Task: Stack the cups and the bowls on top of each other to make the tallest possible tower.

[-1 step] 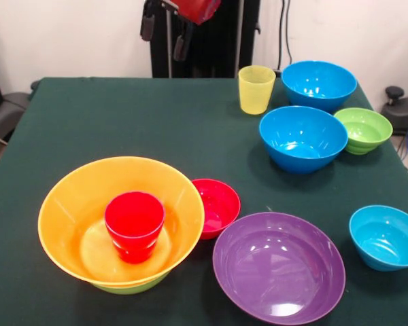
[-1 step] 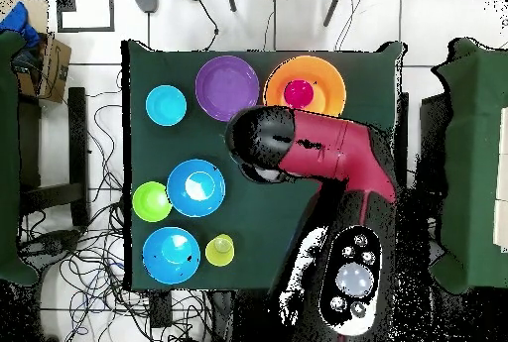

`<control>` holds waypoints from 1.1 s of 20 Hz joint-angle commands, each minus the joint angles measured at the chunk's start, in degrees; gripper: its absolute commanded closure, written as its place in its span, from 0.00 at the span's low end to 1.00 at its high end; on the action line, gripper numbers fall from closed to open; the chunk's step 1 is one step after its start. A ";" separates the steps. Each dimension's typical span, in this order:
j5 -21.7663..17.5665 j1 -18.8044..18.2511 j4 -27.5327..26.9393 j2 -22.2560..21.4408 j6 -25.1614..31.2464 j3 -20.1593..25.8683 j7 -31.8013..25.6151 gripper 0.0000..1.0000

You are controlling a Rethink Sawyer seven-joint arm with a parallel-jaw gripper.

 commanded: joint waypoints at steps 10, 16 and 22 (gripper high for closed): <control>-7.62 -6.90 -2.45 4.54 2.77 19.00 -28.73 0.00; -9.51 -9.62 -1.72 4.56 2.33 22.88 -29.46 0.00; -11.30 -11.60 -1.20 4.38 0.76 25.73 -28.80 0.00</control>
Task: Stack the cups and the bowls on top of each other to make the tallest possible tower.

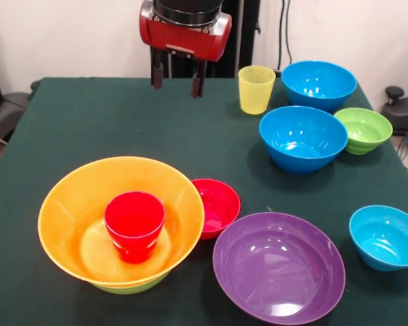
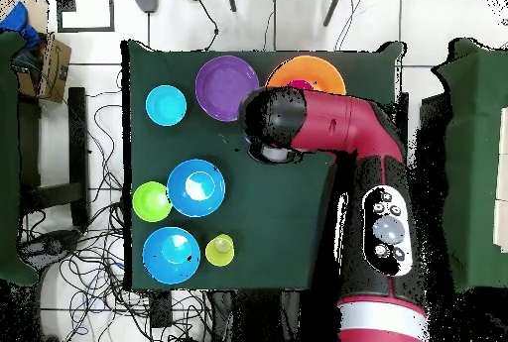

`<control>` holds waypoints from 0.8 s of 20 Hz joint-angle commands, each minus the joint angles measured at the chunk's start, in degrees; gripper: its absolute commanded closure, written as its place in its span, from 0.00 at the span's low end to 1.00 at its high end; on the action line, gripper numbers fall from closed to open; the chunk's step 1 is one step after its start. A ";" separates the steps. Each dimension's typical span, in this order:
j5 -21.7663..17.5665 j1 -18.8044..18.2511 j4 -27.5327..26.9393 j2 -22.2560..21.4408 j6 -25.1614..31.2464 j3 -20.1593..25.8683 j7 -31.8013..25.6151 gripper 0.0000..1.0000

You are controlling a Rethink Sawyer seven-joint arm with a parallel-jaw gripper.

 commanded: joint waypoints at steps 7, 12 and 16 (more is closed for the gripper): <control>-7.24 -4.07 0.94 2.85 -0.96 14.17 -22.58 0.00; -8.82 -4.52 0.92 2.62 0.46 15.55 -22.09 0.00; -9.11 -4.86 1.08 2.89 1.32 16.68 -21.05 0.00</control>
